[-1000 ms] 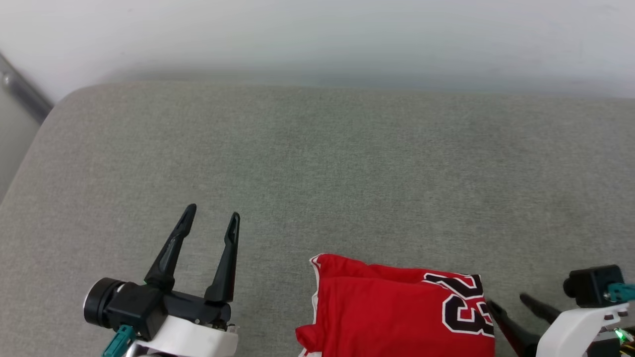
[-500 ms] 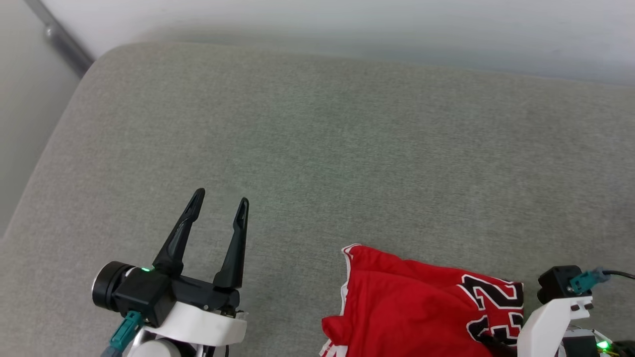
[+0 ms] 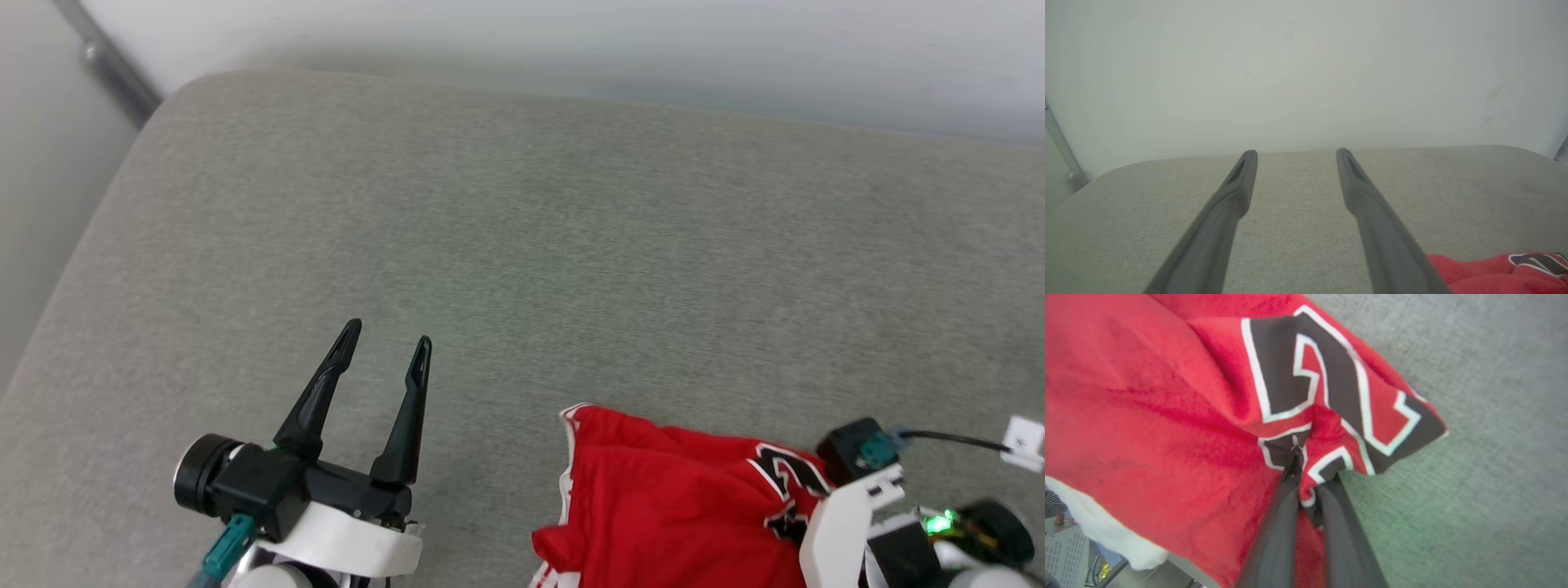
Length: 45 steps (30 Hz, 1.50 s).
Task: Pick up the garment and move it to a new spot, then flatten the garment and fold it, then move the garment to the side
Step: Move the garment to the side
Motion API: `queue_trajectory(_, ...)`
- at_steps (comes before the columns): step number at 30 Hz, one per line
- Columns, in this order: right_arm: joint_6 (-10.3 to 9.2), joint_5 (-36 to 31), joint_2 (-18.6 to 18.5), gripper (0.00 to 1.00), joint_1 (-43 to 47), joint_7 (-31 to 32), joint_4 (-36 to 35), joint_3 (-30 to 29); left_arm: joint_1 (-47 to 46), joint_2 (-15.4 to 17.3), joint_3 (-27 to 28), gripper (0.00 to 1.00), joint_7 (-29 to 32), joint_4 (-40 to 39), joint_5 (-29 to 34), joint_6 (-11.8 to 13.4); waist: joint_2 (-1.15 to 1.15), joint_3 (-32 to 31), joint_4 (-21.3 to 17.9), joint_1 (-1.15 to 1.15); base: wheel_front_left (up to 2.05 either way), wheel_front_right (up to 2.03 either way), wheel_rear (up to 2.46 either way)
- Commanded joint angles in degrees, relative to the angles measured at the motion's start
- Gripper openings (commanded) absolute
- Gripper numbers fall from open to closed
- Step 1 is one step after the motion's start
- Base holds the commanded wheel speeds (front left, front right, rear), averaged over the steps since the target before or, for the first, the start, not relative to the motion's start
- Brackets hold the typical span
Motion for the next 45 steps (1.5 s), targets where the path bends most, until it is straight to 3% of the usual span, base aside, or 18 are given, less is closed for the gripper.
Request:
queue_trajectory(1,-0.17,-1.6,-2.9,0.00,-2.1,-0.6,0.6,1.5,0.6,-0.1,0.1,1.00,-0.1,0.0,0.1,-0.1,0.00,-0.7,-2.6,0.00,0.00,0.00,0.00)
queue_trajectory(12,-0.14,-6.0,-29.8,0.00,-22.6,-4.2,-3.4,26.1,-1.7,1.5,-3.0,1.00,-0.1,-0.4,0.9,-0.1,0.00,3.0,-21.4,0.00,0.00,0.00,0.00)
queue_trajectory(18,-0.13,-4.6,-37.6,0.00,-33.7,-11.4,1.8,31.8,-5.2,3.8,-4.7,1.00,-0.1,-0.7,1.1,-0.1,0.00,8.8,-29.3,0.00,0.00,0.00,0.00)
queue_trajectory(23,-0.14,-4.9,-40.7,0.00,-38.7,-18.6,10.2,31.1,-8.7,6.4,-6.4,1.00,-0.1,-1.5,1.4,0.0,0.00,14.1,-32.2,0.00,0.00,0.00,0.00)
queue_trajectory(30,-0.14,-7.2,-42.2,0.00,-40.3,-27.6,22.7,26.9,-12.7,9.4,-8.0,1.00,-0.1,-2.9,1.7,0.0,0.00,19.9,-32.4,0.00,0.00,0.00,0.00)
queue_trajectory(38,-0.14,-10.3,-40.9,0.00,-41.5,-35.3,34.2,18.7,-14.4,11.3,-8.1,1.00,-0.1,-3.5,1.9,0.0,0.00,23.9,-31.4,0.00,0.00,0.00,0.00)
queue_trajectory(45,-0.14,-13.7,-38.9,0.00,-41.7,-37.5,38.9,13.6,-14.9,11.9,-7.8,1.00,0.1,-3.3,1.7,0.0,0.00,24.9,-30.7,0.00,0.00,0.00,0.00)
